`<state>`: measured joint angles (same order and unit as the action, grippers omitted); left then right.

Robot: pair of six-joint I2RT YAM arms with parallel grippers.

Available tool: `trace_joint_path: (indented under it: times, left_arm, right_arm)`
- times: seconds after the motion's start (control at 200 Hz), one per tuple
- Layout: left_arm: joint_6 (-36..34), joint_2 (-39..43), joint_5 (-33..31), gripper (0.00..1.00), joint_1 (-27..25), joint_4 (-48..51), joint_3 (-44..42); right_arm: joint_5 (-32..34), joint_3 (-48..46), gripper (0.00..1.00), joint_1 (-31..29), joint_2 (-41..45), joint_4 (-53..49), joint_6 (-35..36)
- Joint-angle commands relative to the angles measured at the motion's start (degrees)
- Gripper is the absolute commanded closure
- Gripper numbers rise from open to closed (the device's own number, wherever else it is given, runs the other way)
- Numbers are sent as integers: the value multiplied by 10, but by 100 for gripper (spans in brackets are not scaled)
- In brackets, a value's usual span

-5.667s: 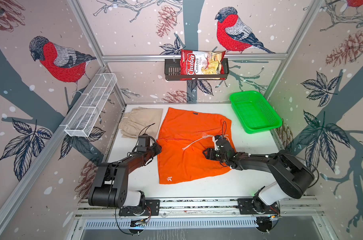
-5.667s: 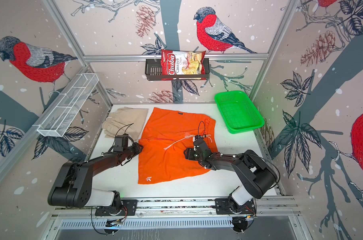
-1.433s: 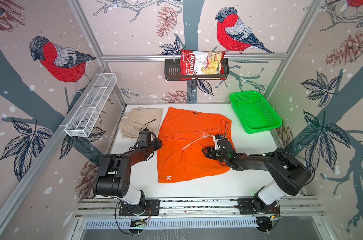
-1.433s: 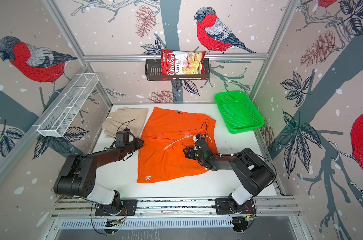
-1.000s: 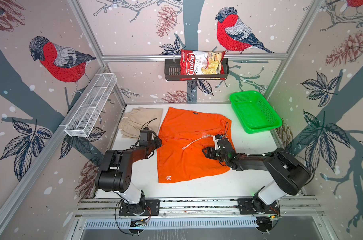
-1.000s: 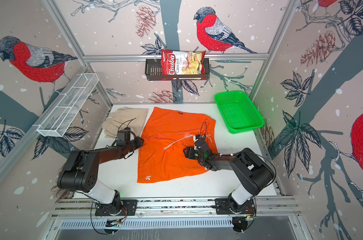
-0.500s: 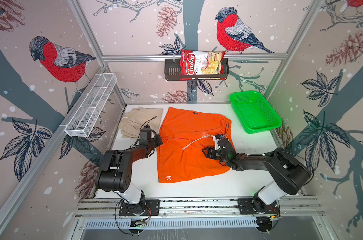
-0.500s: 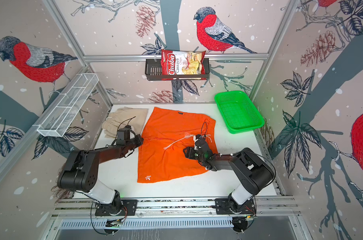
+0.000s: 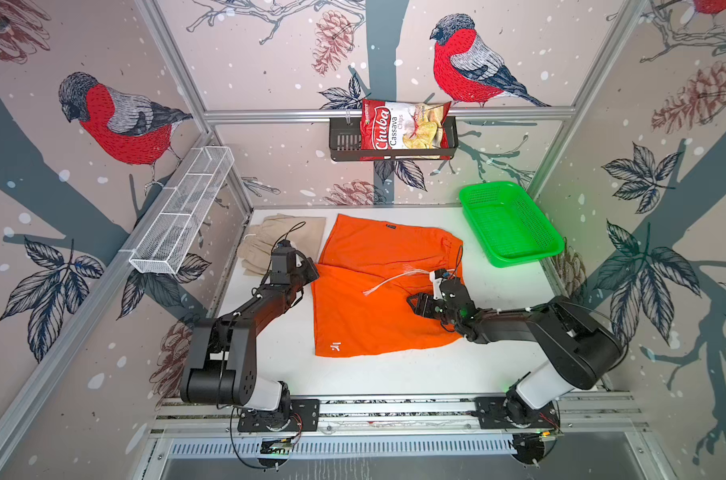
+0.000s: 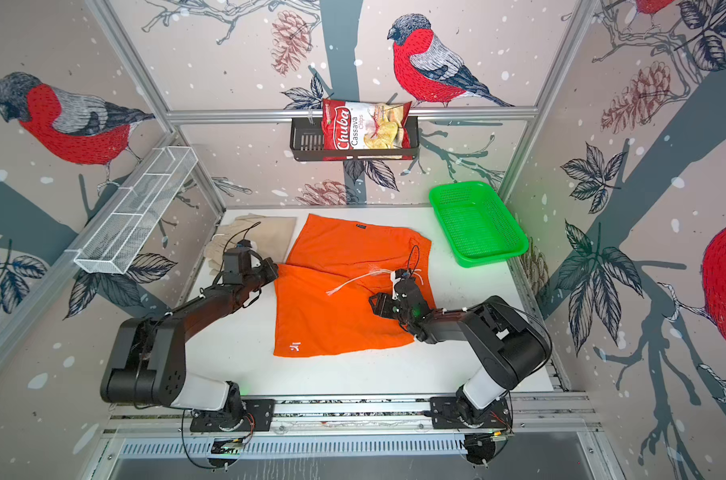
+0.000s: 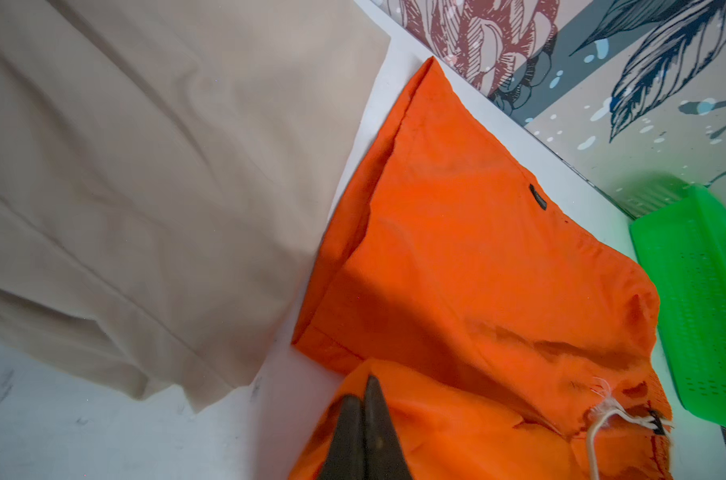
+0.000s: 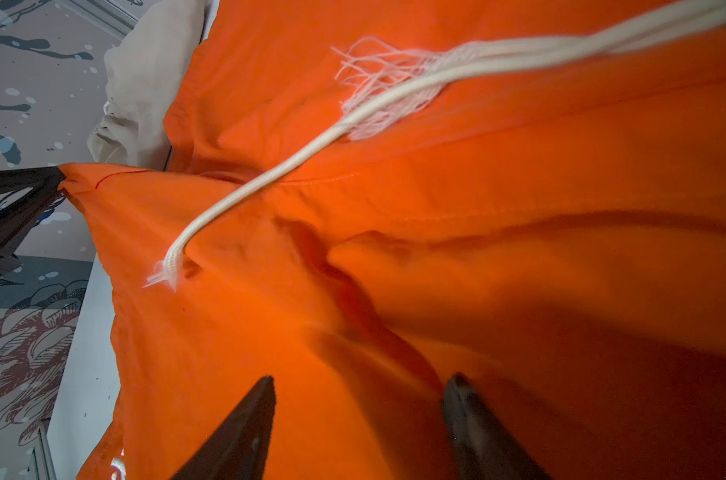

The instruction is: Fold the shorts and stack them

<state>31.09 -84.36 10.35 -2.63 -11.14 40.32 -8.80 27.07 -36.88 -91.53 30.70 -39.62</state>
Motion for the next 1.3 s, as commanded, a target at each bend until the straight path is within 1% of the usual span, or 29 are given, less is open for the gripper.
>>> trace_joint_path:
  times: [0.0,0.14,0.255,0.325,0.355,0.435,0.48,0.555,0.7,0.81,0.976,1.141,1.221,1.296]
  left_arm:
    - [-1,-25,-14,100,4,-2,13]
    - [-3,-89,36,100,4,-25,38]
    - [15,-136,56,100,4,-43,52]
    - [21,-148,59,91,3,-42,59]
    - [21,-148,58,84,3,-40,61]
    - [17,-130,48,71,3,-29,60]
    - [10,-114,38,66,3,-13,60]
    - [-3,-78,20,61,3,15,60]
    - [-17,9,-4,55,2,63,47]
    - [-21,76,-10,52,0,91,28]
    - [-9,156,28,49,-27,98,-24]
    - [31,199,60,47,-72,103,-77]
    - [62,214,77,47,-96,84,-110]
    - [84,223,77,47,-119,69,-138]
  right_arm:
    - [15,-1,33,-2,-7,-123,-13]
    - [13,11,33,-9,-4,-124,-6]
    - [17,20,32,-9,3,-122,-7]
    - [18,30,32,-8,10,-126,-5]
    - [18,35,32,-8,15,-130,-4]
    - [20,46,32,-8,34,-143,2]
    - [21,50,31,-8,49,-151,6]
    - [23,56,32,-6,78,-168,11]
    - [16,48,31,8,147,-197,15]
    - [-18,27,31,45,202,-204,5]
    - [-108,-22,31,132,278,-208,-12]
    - [-164,-55,30,214,334,-253,-5]
    - [-190,-80,30,263,358,-271,0]
    - [-213,-104,29,311,377,-286,2]
